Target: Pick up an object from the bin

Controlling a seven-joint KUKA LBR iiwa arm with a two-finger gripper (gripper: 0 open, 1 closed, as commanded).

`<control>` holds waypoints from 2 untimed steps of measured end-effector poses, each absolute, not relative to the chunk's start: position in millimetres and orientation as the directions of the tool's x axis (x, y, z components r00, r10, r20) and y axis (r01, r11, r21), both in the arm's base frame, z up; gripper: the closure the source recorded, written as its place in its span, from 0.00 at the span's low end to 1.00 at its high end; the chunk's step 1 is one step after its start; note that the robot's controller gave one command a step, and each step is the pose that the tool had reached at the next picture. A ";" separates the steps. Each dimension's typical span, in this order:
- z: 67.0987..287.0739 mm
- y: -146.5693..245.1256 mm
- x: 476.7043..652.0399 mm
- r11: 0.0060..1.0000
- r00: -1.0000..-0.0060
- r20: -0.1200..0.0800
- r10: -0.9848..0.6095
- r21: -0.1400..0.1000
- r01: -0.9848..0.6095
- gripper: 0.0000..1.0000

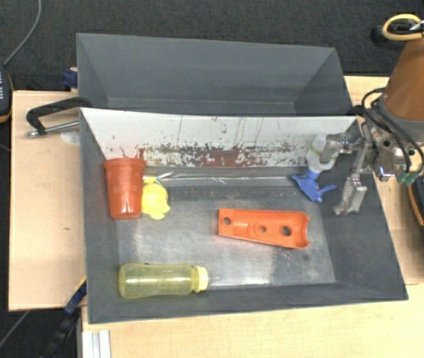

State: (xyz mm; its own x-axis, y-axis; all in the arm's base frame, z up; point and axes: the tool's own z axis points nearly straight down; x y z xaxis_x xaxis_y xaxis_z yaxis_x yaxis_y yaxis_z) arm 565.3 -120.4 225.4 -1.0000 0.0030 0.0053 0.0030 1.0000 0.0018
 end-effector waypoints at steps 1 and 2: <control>230.4 -119.9 566.4 1.000 -1.000 -0.003 0.001 0.000 0.001 0.00; 153.3 -46.0 589.2 0.954 -0.954 0.003 -0.299 0.004 -0.299 1.00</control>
Offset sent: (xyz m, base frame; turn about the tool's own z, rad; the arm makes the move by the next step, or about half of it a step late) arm 0.0229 0.0731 -0.0734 -0.3077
